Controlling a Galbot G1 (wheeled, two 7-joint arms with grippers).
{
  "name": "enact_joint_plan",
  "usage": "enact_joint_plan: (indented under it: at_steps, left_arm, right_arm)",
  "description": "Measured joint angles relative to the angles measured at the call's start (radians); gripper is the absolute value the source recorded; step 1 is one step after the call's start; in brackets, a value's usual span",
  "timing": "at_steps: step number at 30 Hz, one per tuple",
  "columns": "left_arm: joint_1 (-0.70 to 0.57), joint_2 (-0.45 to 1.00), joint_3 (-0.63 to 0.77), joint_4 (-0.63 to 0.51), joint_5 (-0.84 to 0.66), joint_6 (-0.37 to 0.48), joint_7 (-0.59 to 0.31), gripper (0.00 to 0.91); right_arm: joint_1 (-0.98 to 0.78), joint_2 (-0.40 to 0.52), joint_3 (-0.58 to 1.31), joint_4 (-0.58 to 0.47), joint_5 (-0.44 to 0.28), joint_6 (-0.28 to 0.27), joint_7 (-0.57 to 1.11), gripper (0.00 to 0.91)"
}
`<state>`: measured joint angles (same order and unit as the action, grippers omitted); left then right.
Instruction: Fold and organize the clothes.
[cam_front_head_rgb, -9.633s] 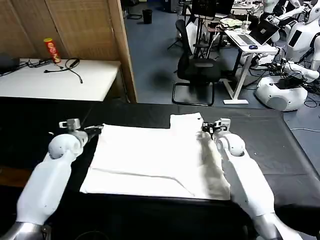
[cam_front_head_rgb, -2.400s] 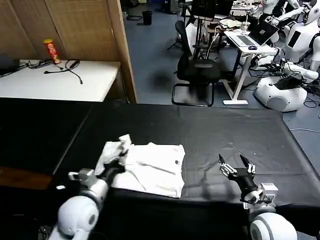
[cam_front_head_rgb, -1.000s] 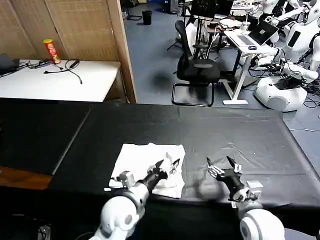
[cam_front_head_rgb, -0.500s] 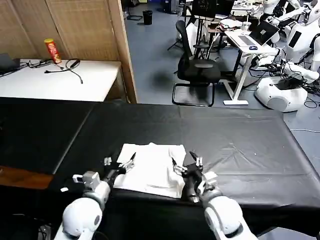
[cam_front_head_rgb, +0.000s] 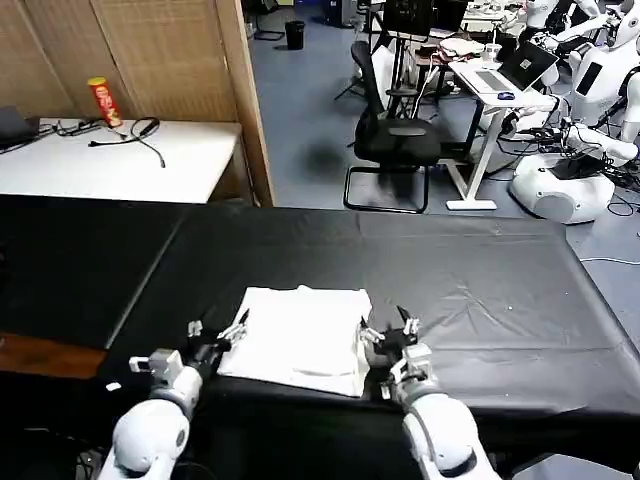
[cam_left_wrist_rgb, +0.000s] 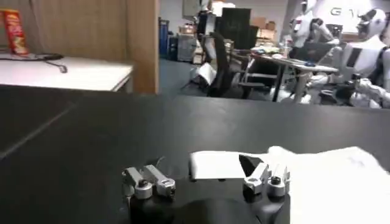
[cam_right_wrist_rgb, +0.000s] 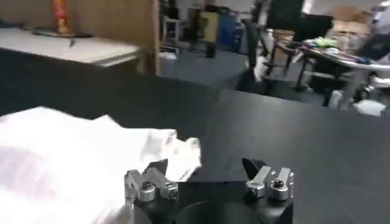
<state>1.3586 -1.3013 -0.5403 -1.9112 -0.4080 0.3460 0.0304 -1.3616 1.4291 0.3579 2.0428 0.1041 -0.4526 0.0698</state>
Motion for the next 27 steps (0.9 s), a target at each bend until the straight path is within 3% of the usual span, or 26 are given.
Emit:
enact_joint_plan:
  at_steps: [7, 10, 12, 25, 27]
  left_arm:
    - [-0.009, -0.010, -0.021, 0.047, -0.137, 0.009, 0.006, 0.878]
    - [-0.008, -0.010, -0.025, 0.053, -0.173, 0.013, 0.006, 0.488]
    - [-0.004, -0.012, -0.025, 0.055, -0.189, 0.013, 0.007, 0.419]
    - [0.018, -0.037, -0.015, 0.051, -0.239, 0.028, 0.024, 0.361]
    - [0.019, -0.040, -0.015, 0.047, -0.261, 0.040, 0.026, 0.302]
  right_arm:
    - [-0.072, -0.003, 0.033, 0.080, 0.022, 0.022, -0.006, 0.878]
    - [-0.076, -0.002, 0.034, 0.090, 0.024, 0.025, -0.007, 0.878]
    - [-0.078, -0.002, 0.034, 0.096, 0.025, 0.026, -0.009, 0.878]
    - [-0.083, -0.010, 0.040, 0.110, 0.033, 0.029, -0.016, 0.878]
    - [-0.083, -0.010, 0.040, 0.110, 0.033, 0.029, -0.016, 0.878]
